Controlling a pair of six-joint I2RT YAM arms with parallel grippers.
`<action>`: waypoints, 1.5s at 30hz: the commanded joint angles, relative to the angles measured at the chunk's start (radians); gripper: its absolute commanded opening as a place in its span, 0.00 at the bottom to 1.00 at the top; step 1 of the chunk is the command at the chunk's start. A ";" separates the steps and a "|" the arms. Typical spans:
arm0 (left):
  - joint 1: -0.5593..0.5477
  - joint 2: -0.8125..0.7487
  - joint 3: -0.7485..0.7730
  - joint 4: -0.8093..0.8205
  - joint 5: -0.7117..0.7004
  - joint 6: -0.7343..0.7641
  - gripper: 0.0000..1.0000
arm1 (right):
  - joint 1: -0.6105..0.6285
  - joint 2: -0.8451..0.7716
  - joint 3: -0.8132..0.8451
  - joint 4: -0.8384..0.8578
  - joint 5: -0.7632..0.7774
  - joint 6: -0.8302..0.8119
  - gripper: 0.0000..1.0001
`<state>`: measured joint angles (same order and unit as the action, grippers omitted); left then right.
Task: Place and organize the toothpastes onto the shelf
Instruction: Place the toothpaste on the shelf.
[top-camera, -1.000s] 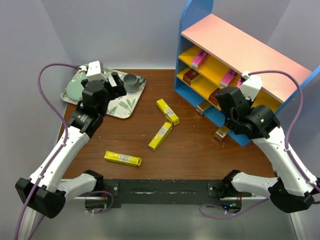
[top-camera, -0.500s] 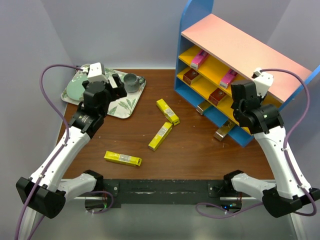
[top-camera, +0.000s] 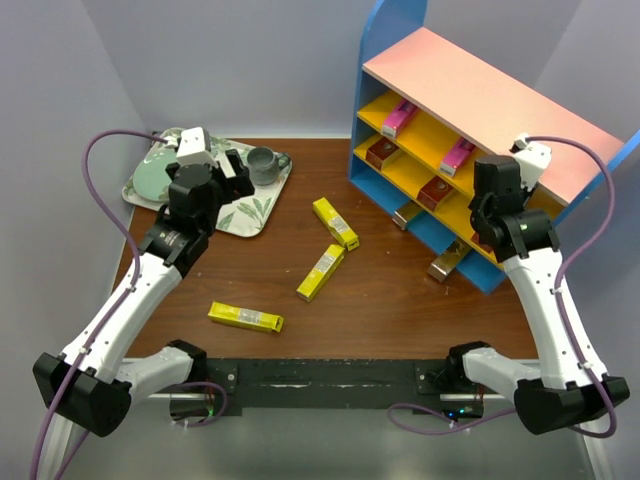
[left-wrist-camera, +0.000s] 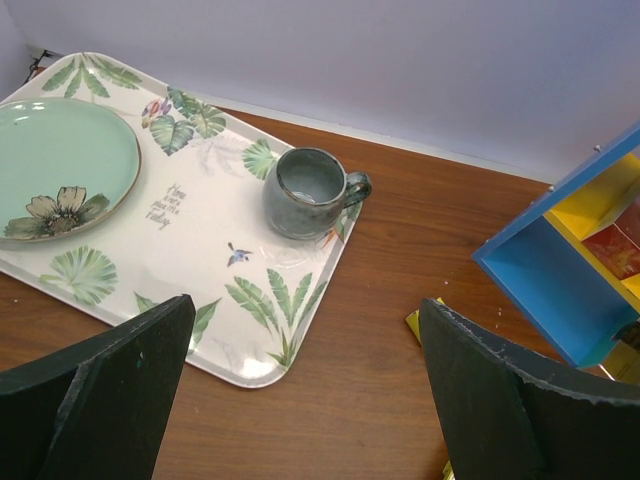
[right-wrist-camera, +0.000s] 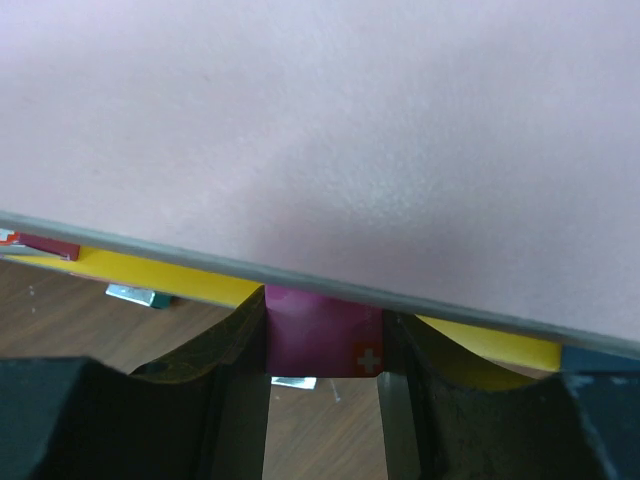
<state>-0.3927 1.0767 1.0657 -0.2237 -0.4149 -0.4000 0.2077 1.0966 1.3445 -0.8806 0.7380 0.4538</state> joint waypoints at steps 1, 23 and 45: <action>0.008 -0.006 -0.003 0.049 -0.004 0.015 1.00 | -0.048 -0.046 -0.051 0.137 -0.034 -0.020 0.15; 0.008 -0.003 -0.007 0.050 0.002 0.018 1.00 | -0.060 -0.109 -0.137 0.169 -0.144 0.057 0.59; 0.017 -0.006 -0.007 0.052 0.013 0.015 1.00 | -0.060 -0.207 -0.105 0.129 -0.186 0.040 0.69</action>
<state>-0.3862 1.0771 1.0649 -0.2237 -0.4072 -0.4000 0.1497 0.9329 1.2167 -0.7479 0.5579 0.5201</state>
